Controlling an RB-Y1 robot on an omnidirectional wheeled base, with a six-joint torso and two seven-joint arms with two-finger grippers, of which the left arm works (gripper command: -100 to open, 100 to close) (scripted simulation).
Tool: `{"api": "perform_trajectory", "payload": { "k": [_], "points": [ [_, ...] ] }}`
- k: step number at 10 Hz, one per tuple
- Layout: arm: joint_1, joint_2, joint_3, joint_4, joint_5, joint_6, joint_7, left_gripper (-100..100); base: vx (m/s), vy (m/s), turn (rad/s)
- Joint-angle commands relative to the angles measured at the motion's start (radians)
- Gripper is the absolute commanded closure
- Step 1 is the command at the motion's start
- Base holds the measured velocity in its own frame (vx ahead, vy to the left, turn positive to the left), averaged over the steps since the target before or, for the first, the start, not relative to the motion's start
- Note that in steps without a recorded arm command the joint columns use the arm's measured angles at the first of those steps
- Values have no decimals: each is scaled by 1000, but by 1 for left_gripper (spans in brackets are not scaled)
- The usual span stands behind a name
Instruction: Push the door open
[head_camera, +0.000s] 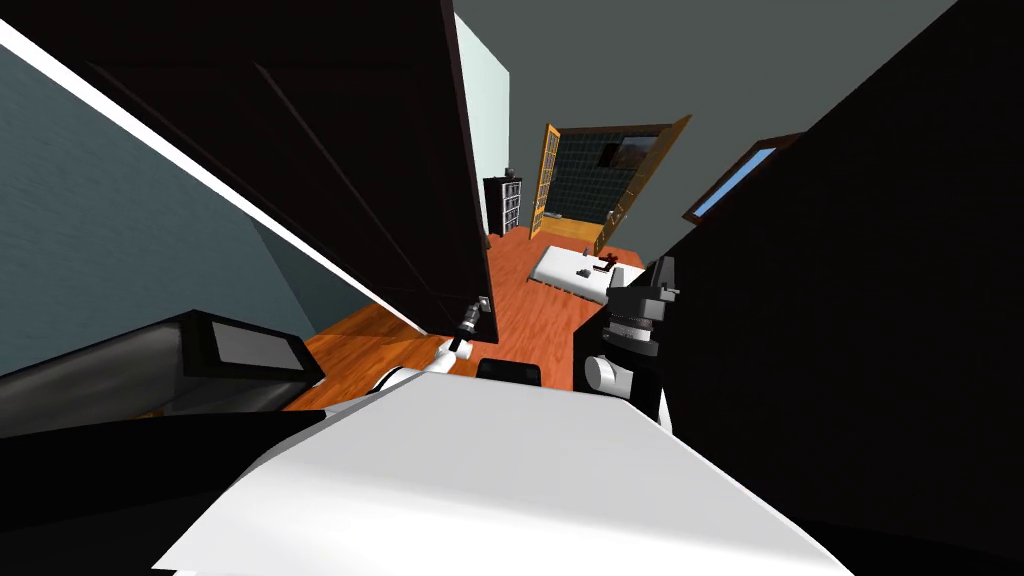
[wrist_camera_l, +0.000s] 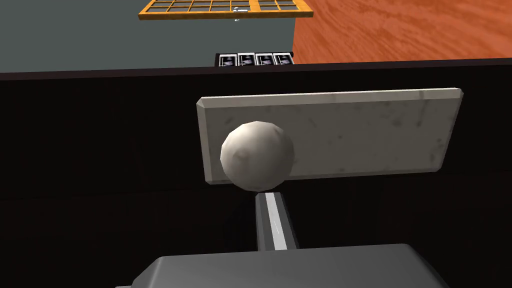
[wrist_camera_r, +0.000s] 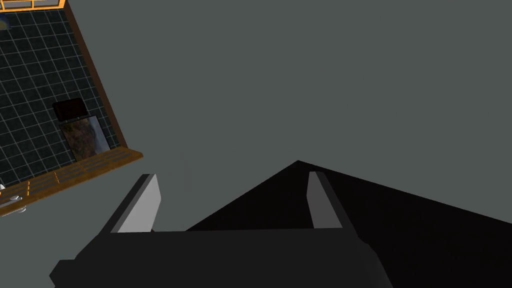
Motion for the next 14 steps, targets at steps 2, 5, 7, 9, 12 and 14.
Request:
{"api": "perform_trajectory", "payload": {
  "k": [2, 5, 7, 9, 12, 14],
  "points": [
    [-3, -2, -3, 6, -2, -3, 1, -100, -207, -34, 14],
    [-5, -6, -7, 1, -4, 3, 2, -100, -235, -30, 41],
    [-4, -7, -7, 2, -4, 2, 2, -100, -169, -25, 21],
    [-2, -7, -5, 3, -3, -1, -1, -100, 121, 4, -24],
    [0, -8, 1, 5, 0, -11, -6, -100, 208, -2, -23],
    [2, -9, 6, 7, 3, -17, -10, -100, 187, -39, -27]
  ]
}}
